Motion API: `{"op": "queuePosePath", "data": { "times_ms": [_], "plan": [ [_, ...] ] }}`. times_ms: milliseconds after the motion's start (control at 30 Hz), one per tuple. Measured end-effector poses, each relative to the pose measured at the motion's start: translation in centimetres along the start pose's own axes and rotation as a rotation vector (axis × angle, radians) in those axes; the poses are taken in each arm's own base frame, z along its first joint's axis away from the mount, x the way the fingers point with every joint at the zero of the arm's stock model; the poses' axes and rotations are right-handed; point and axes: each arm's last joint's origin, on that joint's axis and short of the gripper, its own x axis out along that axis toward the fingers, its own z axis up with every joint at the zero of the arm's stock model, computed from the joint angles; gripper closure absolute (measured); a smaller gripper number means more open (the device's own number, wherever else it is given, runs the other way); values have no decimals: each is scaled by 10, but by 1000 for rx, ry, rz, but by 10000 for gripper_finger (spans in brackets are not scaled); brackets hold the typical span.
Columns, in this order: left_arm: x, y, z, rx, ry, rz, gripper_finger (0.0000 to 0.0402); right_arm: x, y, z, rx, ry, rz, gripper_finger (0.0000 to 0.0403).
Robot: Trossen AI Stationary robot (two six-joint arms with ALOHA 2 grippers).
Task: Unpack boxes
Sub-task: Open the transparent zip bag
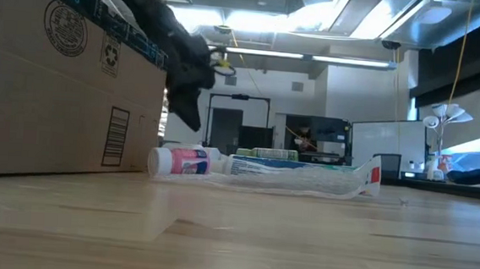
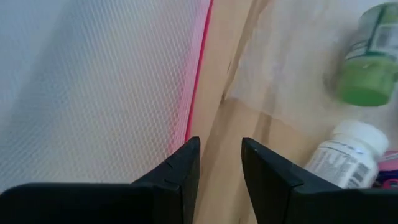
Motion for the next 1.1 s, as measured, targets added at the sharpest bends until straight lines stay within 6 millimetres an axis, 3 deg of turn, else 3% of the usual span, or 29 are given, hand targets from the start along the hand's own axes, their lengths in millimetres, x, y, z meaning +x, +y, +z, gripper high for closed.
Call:
{"op": "queuePosePath", "data": {
  "times_ms": [267, 633, 933, 1100],
  "plan": [
    [33, -1, -4, 124, 142, 98, 292, -4, 3, -56, 98, 15, -20, 164],
    [64, 2, -12, 157, 216, 53, 292, -10, 0, -104, 243, -7, -24, 164],
    [84, 3, -18, 188, 289, 89, 300, -14, -2, -121, 305, -18, -14, 164],
    [84, 3, -15, 205, 274, 119, 370, -13, -2, -121, 304, -27, -12, 164]
  ]
}}
